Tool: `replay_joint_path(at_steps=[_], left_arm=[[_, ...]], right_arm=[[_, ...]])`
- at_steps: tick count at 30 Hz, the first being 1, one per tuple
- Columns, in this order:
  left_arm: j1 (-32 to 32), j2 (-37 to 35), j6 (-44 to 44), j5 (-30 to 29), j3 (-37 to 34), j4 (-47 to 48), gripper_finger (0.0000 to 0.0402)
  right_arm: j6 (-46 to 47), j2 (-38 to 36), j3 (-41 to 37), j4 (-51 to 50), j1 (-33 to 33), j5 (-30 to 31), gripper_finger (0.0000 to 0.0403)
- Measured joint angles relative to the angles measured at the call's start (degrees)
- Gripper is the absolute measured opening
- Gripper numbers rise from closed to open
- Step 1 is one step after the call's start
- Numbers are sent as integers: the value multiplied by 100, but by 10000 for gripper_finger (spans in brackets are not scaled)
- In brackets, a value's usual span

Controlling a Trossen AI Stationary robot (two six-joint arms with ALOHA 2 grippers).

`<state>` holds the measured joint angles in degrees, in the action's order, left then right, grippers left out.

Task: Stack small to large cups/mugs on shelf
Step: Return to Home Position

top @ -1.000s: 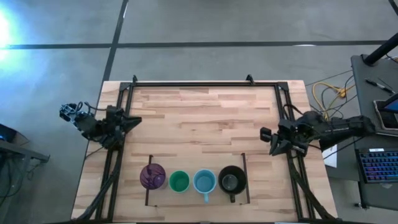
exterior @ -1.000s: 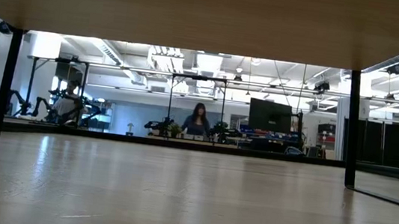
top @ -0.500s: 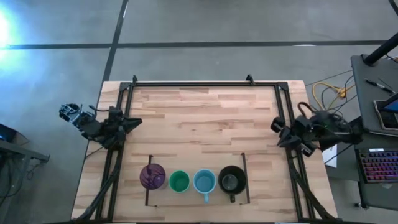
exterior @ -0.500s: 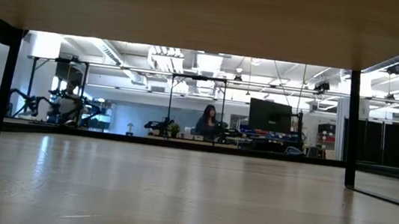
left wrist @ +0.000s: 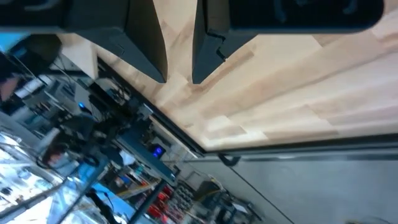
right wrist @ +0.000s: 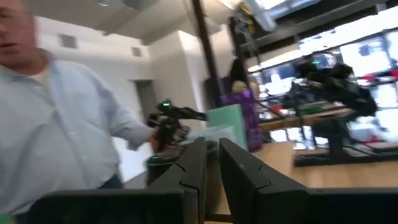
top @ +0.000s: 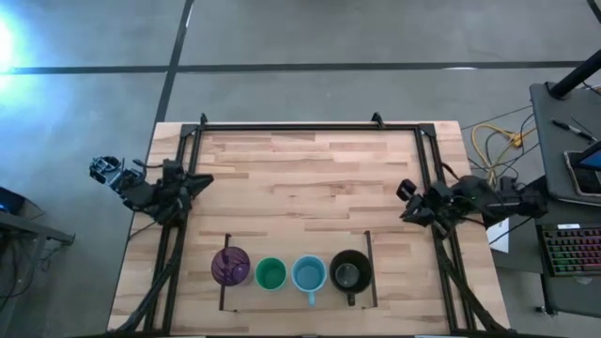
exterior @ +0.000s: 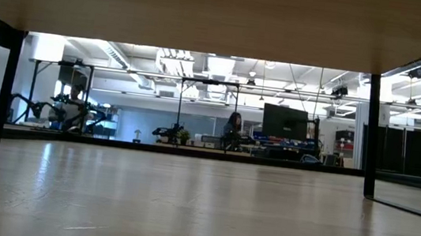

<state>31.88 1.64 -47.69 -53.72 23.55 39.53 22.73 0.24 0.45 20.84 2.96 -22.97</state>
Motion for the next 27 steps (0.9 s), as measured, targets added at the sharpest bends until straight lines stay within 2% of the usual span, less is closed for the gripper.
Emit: replay_joint_path(at_steps=[5, 13, 17, 22, 27], left_arm=[[0, 1, 1, -362, 42, -3, 61], [0, 63, 4, -371, 41, 3, 61], [0, 140, 272, -366, 17, 1, 61], [0, 214, 219, -325, -33, -485, 61], [4, 291, 1189, 569, -145, -1185, 61]], right_arm=[[-217, -3, 4, -169, -22, 360, 38], [-21, 68, 7, -278, -24, 359, 38], [-21, 148, 7, -262, -24, 359, 38], [-21, 185, 7, -264, -24, 358, 38], [-21, 181, 7, -260, -24, 357, 38]])
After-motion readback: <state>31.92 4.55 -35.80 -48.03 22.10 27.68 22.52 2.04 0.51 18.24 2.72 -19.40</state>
